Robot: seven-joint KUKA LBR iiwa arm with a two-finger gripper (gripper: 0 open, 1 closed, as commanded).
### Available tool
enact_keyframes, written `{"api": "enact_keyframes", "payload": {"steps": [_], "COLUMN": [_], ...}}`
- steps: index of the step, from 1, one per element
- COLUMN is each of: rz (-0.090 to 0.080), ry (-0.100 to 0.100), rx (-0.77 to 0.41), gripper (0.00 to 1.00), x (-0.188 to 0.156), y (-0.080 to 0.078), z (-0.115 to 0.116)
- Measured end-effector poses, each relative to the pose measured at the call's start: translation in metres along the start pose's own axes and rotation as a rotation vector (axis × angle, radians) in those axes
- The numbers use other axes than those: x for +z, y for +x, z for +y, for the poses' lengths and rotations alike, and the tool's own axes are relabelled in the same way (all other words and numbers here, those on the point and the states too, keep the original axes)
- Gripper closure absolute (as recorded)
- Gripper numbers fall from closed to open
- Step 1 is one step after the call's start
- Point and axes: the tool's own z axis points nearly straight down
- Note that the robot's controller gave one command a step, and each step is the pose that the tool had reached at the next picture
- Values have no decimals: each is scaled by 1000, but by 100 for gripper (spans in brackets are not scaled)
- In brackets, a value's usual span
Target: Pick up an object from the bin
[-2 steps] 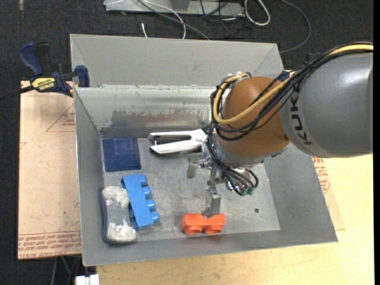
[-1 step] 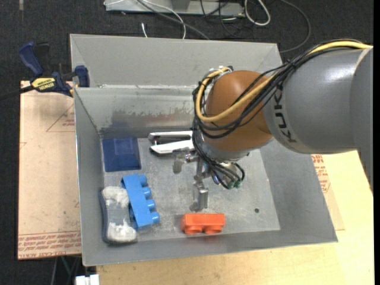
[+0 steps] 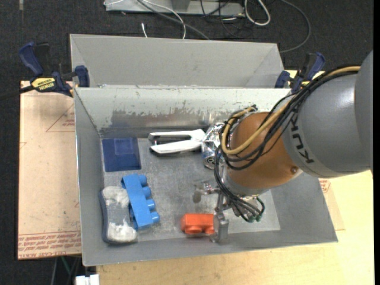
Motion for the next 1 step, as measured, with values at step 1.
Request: {"api": "enact_keyframes", "payload": {"steps": [1], "rz": [-26], "ry": [-2], "rx": [-159], "gripper": [100], "x": [-6], "y": [-46], "z": [9]}}
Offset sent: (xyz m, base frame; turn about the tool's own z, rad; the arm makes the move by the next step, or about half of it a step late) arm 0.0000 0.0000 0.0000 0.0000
